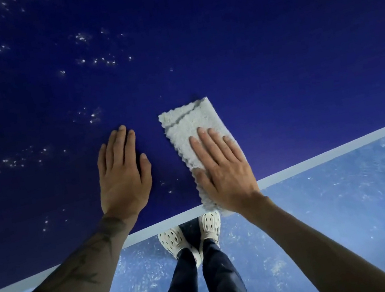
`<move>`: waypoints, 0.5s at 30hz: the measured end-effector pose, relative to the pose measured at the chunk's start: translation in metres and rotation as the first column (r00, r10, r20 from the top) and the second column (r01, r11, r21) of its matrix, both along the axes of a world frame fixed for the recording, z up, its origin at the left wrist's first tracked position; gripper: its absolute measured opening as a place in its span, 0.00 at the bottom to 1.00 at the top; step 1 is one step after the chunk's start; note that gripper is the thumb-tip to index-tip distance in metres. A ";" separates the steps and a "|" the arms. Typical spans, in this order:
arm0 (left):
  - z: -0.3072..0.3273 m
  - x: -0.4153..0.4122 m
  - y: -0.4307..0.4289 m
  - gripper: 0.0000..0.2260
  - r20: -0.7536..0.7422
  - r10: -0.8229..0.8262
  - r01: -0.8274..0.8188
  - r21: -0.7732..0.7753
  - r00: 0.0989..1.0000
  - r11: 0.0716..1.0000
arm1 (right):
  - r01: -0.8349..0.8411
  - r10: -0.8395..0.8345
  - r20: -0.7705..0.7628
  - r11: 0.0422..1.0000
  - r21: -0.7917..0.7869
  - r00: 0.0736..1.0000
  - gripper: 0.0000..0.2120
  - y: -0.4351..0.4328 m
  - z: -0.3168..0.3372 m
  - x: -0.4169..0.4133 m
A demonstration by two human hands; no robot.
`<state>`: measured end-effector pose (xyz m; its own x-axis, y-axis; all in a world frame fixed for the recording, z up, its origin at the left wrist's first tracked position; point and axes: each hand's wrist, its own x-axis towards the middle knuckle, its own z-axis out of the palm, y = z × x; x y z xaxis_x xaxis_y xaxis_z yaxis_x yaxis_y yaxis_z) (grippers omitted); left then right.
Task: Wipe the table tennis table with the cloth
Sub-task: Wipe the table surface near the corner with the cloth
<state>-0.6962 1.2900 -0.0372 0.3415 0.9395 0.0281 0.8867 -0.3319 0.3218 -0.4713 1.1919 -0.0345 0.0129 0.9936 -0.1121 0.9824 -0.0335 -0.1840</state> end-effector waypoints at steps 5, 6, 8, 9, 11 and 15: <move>0.002 0.001 0.001 0.26 -0.007 0.011 -0.011 -0.023 1.000 1.000 | 0.293 -0.293 0.020 0.956 -0.009 0.956 0.31 0.002 0.006 0.053; 0.002 0.000 0.001 0.26 -0.007 0.007 -0.007 -0.024 1.000 1.000 | 0.337 -0.337 0.019 0.942 0.002 0.941 0.31 0.011 0.007 0.049; 0.002 0.000 0.000 0.26 0.001 0.002 -0.002 -0.032 1.000 0.999 | 0.366 -0.366 0.020 0.930 0.029 0.930 0.32 0.032 0.008 0.027; 0.002 -0.001 0.000 0.26 0.021 0.007 -0.006 -0.046 1.000 0.999 | 0.357 -0.357 0.010 0.934 0.029 0.934 0.32 0.040 0.007 0.011; 0.005 -0.001 0.002 0.26 0.106 0.041 -0.031 -0.091 0.994 0.995 | 0.305 -0.305 -0.002 0.952 0.012 0.952 0.32 0.048 0.005 -0.026; 0.016 -0.016 0.013 0.24 0.188 0.066 -0.050 -0.090 0.980 0.995 | 0.051 -0.052 -0.031 0.998 -0.030 0.998 0.31 0.025 0.003 -0.069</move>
<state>-0.7121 1.3029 -0.0213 0.2820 0.9594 0.0073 0.8237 -0.2461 0.5109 -0.5406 1.2167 -0.0312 0.0603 0.9880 -0.1419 0.9728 -0.0900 -0.2132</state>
